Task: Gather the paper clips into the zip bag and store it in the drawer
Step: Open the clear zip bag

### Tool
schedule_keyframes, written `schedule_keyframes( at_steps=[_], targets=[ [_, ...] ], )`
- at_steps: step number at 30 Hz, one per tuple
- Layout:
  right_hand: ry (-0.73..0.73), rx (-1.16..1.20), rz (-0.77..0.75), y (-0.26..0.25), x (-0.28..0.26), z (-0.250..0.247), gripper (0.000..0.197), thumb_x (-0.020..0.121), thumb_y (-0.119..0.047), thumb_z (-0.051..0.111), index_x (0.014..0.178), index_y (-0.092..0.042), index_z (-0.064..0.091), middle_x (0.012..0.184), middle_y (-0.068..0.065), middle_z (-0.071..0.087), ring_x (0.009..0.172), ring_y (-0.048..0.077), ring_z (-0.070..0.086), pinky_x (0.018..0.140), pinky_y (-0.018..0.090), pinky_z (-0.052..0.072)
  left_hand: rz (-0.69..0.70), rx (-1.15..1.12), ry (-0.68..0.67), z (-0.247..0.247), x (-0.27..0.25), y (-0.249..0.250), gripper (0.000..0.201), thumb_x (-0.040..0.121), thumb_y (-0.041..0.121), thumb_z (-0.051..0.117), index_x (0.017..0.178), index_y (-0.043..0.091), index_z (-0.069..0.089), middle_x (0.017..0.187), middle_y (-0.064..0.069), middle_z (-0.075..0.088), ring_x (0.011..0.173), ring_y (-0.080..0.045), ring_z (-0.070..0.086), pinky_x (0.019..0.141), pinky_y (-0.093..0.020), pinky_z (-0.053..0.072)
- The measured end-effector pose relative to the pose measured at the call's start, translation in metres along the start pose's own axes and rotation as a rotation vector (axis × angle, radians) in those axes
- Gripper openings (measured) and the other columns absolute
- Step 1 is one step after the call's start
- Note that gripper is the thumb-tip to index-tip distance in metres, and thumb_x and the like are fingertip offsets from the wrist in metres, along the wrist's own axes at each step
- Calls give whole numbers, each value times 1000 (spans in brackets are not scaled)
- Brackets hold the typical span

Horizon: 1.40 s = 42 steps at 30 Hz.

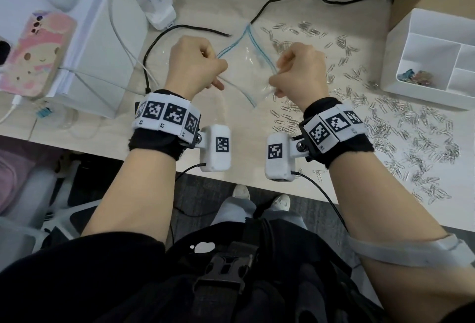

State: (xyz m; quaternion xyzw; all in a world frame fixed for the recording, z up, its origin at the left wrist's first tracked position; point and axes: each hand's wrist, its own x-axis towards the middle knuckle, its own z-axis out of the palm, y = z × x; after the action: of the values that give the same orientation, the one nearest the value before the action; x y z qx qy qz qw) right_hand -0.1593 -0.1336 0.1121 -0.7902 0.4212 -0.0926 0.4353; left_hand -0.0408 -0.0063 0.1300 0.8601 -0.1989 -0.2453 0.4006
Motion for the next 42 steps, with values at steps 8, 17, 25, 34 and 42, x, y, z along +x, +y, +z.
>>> schedule_keyframes(
  at_steps=[8, 17, 25, 34, 42],
  targets=[
    [79, 69, 174, 22, 0, -10, 20, 64, -5, 61, 65, -23, 54, 76, 6, 66, 75, 28, 68, 72, 49, 58, -29, 132, 104, -10, 4, -9, 19, 60, 10, 55, 50, 20, 43, 37, 6, 48, 38, -5, 58, 52, -20, 40],
    [79, 184, 62, 23, -13, -17, 11, 66, -10, 57, 63, -21, 55, 64, -3, 57, 58, 17, 55, 64, 42, 57, -17, 88, 20, 6, 3, -5, 10, 63, 19, 56, 60, 25, 49, 60, 5, 60, 62, -19, 67, 66, -28, 47],
    [80, 266, -9, 26, -28, -34, 7, 68, -23, 58, 64, -25, 53, 64, -5, 53, 63, 17, 52, 69, 47, 54, 53, 93, 34, 27, -12, 10, 23, 71, 13, 62, 63, 30, 48, 68, 10, 58, 83, -25, 65, 79, -44, 56],
    [72, 397, -151, 55, -51, -59, 32, 75, -52, 58, 87, -22, 62, 87, -6, 62, 76, 7, 56, 68, 19, 44, 136, 43, -73, 58, -39, 31, 20, 80, 2, 54, 84, 21, 59, 75, 3, 60, 66, -19, 70, 57, -30, 53],
    [-50, 430, -101, 88, -70, -87, 61, 66, -25, 54, 127, -17, 57, 133, -1, 56, 120, 11, 52, 104, 34, 43, 169, 49, -172, 98, -67, 42, 22, 77, 3, 57, 83, 22, 65, 73, 4, 60, 61, -17, 69, 53, -24, 49]
  ],
)
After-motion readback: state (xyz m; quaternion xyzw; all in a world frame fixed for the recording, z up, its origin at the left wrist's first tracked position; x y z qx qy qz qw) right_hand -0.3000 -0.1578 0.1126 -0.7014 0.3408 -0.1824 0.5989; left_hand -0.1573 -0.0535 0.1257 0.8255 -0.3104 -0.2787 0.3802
